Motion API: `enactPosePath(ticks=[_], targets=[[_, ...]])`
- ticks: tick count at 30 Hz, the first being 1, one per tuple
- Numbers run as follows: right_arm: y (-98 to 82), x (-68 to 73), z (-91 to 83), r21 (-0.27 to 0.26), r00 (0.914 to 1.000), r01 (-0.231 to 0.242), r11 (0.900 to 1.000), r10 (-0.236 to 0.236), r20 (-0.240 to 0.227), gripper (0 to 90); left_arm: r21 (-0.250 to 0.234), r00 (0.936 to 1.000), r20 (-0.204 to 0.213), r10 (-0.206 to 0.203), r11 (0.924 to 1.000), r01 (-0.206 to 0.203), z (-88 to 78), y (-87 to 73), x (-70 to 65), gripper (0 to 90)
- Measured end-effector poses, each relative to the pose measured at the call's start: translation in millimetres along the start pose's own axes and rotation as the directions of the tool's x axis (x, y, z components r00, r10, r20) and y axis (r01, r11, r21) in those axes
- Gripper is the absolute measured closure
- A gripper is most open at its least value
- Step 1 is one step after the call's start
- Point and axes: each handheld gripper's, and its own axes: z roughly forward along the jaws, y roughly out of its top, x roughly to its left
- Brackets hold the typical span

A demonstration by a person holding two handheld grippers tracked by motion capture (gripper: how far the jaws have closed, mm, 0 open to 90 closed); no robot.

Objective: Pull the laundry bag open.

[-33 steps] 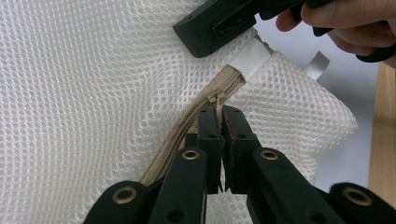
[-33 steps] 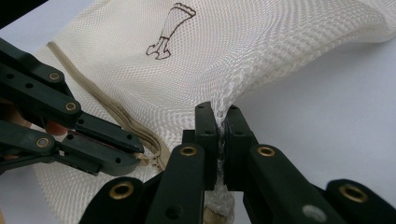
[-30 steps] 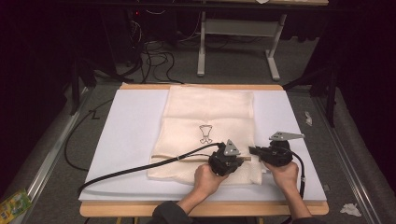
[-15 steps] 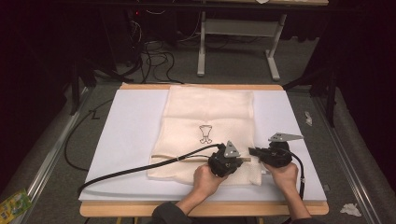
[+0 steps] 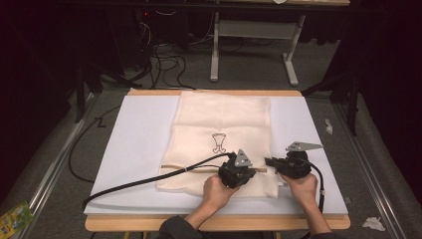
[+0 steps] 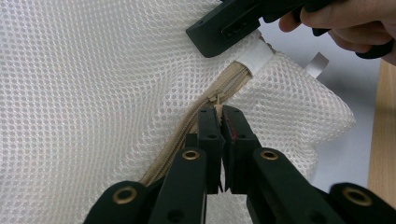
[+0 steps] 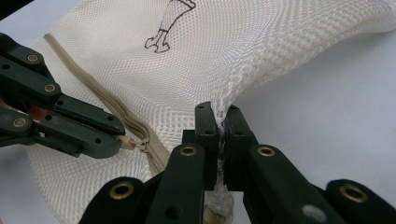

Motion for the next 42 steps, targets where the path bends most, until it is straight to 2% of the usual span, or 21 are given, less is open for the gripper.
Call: enactPosePath(ticks=[13, 17, 26, 35, 38, 42], targets=[[-0.9, 0.3, 1.2, -0.002, 1.0000, 0.005, 1.000, -0.005, -0.006, 88.2, 0.002, 0.9999, -0.007, 0.012, 0.9999, -0.012, -4.8, -1.0, 0.8, 87.0], [-1.7, 0.4, 2.5, 0.002, 1.0000, 0.007, 1.000, -0.007, -0.003, 88.2, 0.001, 1.0000, -0.004, -0.004, 1.0000, 0.004, -5.2, -3.3, 3.8, 86.9], [-2.3, 0.3, 2.5, 0.003, 1.0000, 0.009, 1.000, -0.009, 0.002, 88.2, -0.003, 0.9999, -0.009, -0.005, 1.0000, 0.005, -10.8, -6.4, 7.4, 87.0], [-1.7, 0.8, 2.6, 0.002, 0.9999, 0.013, 1.000, -0.013, -0.002, 88.2, -0.001, 0.9995, -0.028, 0.012, 0.9999, -0.012, -16.0, -7.3, 6.2, 87.0], [-2.7, -0.8, 2.0, 0.006, 1.0000, 0.003, 1.000, -0.003, -0.001, 88.2, -0.006, 0.9997, -0.019, -0.014, 0.9999, 0.014, -18.9, -10.4, 10.5, 87.0], [-2.5, -1.4, 1.5, -0.003, 1.0000, 0.002, 1.000, -0.002, -0.005, 88.2, -0.012, 0.9996, -0.027, -0.009, 0.9999, 0.009, -24.0, -10.7, 11.7, 87.0]])
